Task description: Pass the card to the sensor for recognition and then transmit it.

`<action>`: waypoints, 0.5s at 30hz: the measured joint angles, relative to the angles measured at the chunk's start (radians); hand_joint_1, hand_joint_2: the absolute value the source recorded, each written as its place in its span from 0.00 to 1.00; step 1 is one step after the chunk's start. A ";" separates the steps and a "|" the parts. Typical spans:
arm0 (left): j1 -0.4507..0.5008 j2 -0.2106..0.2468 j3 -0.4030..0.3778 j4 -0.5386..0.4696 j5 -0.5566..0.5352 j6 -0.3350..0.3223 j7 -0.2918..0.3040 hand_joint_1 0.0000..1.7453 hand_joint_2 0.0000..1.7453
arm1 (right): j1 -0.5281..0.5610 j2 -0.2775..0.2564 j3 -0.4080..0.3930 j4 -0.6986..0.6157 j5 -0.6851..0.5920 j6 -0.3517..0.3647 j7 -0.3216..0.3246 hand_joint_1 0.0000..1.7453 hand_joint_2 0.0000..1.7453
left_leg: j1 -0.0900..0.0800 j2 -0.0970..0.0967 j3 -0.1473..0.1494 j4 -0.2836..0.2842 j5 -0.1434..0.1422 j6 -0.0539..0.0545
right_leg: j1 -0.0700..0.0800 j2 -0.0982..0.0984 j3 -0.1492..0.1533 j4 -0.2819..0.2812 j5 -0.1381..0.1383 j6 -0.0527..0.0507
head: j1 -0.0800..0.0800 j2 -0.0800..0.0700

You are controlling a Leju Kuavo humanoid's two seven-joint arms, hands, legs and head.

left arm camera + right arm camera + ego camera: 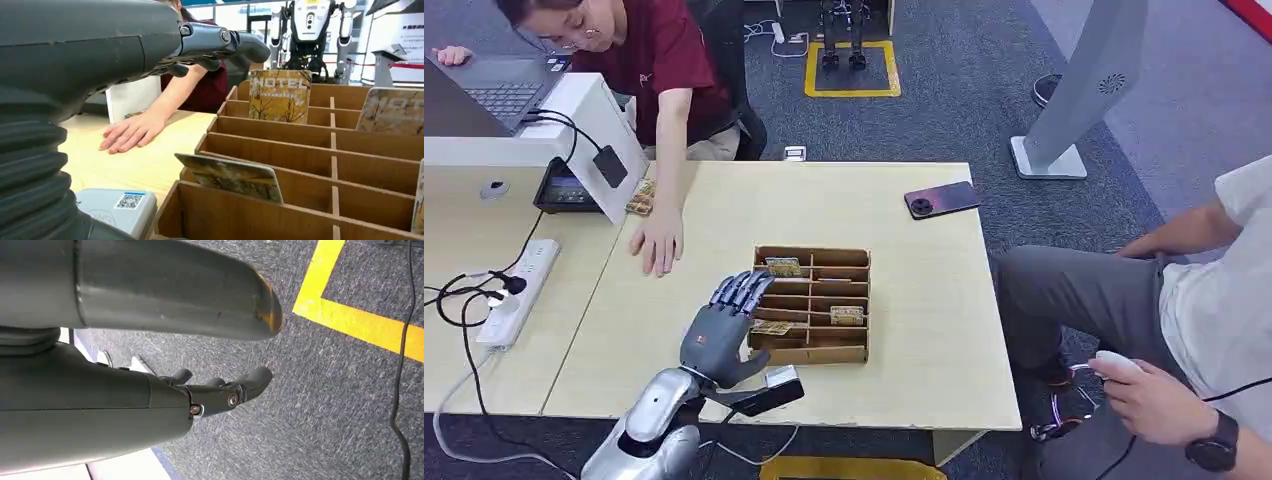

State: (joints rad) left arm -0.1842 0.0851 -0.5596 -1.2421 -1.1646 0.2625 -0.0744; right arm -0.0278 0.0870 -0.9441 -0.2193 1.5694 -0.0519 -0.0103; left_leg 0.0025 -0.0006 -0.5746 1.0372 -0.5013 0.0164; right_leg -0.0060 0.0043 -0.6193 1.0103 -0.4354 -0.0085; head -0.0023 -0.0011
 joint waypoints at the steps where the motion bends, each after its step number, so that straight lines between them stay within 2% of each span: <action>1: 0.000 -0.001 0.002 0.003 0.001 -0.001 -0.001 0.00 1.00 | 0.000 0.000 0.000 0.000 0.000 0.000 -0.001 0.00 0.00 | 0.000 0.000 0.000 0.000 0.000 0.000 | 0.000 0.000 0.000 0.000 0.000 0.000 | 0.000 0.000; 15: -0.001 -0.008 0.011 0.016 0.004 -0.003 -0.003 0.00 1.00 | 0.000 0.001 0.000 0.000 0.000 -0.002 -0.008 0.00 0.00 | 0.000 0.000 0.000 0.000 0.000 0.000 | 0.000 0.000 0.000 0.000 0.000 0.000 | 0.000 0.000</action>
State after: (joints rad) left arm -0.1849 0.0771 -0.5486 -1.2261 -1.1604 0.2598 -0.0774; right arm -0.0276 0.0881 -0.9442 -0.2193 1.5694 -0.0534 -0.0183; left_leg 0.0024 -0.0005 -0.5747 1.0372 -0.5013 0.0164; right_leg -0.0060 0.0043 -0.6193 1.0103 -0.4354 -0.0085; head -0.0019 -0.0015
